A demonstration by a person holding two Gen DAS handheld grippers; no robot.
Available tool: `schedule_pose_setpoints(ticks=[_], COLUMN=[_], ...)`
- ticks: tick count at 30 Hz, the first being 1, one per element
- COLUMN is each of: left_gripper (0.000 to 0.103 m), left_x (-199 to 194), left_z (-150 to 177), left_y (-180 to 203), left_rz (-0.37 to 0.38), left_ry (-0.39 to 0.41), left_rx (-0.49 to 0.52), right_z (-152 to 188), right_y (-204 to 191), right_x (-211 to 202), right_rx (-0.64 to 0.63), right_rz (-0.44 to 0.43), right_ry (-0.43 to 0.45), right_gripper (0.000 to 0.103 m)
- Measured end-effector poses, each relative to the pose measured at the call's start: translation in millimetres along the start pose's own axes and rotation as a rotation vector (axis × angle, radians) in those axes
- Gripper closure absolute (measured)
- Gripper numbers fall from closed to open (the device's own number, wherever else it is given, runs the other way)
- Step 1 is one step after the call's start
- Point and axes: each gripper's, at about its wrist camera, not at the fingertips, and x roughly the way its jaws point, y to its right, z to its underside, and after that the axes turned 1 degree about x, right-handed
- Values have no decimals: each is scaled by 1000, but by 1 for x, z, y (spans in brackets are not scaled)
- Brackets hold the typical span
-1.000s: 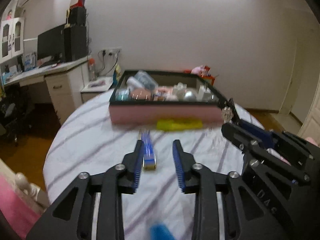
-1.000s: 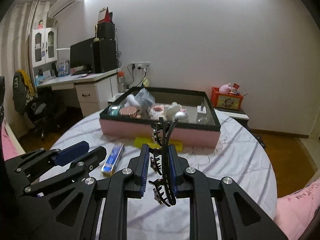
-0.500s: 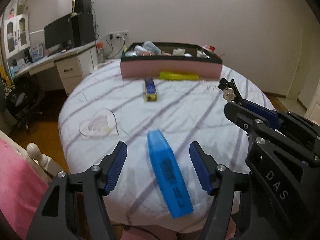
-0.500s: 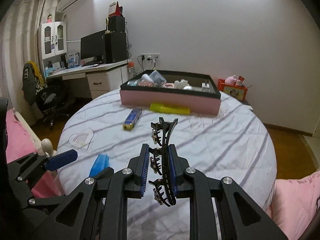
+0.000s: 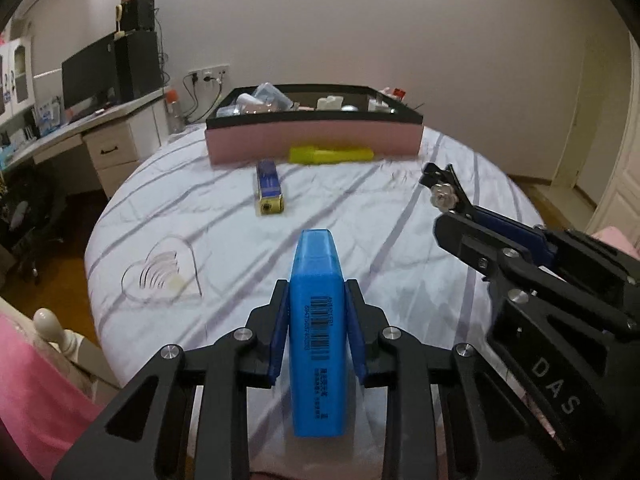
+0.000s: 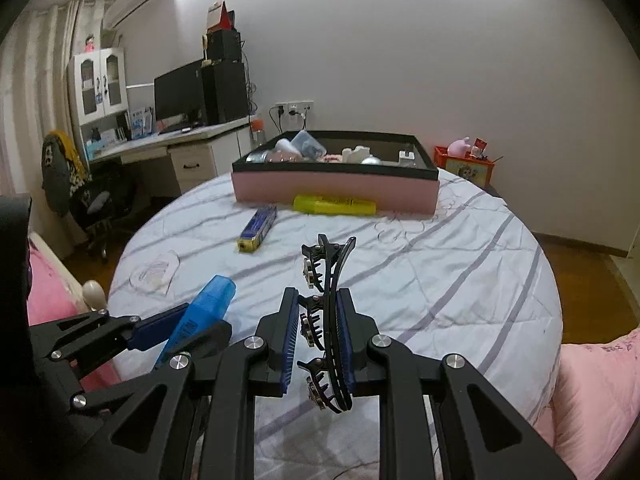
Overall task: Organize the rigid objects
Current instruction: 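Lift the highlighter and hair clip and carry them over the pink box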
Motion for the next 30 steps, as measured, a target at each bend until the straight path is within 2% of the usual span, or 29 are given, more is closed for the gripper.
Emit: schedule_pose_setpoints(ticks=[9,18,22,26,30], left_gripper=[76,76,76,76,76], left_x=[-20,-51,-65,-72,-77], left_z=[-46,-93,-109,-119,-127], left_y=[-18,-5,0,4,3], left_rz=[21,-39,-37,-76,-69], left_ry=[126,266,326,366,391], left_rx=[-39,8,16,37,39], right_z=[-31,-76,-97,-113,-119], right_y=[18,16,12,8,2], right_x=[-12,-24,-31,-39,-45], right_rx=[33,15,-9,-18,-37], right_rz=[34,50,65,58,56], right_ry=[69,170,219,257,283], right_gripper=[84,84,84,84,84])
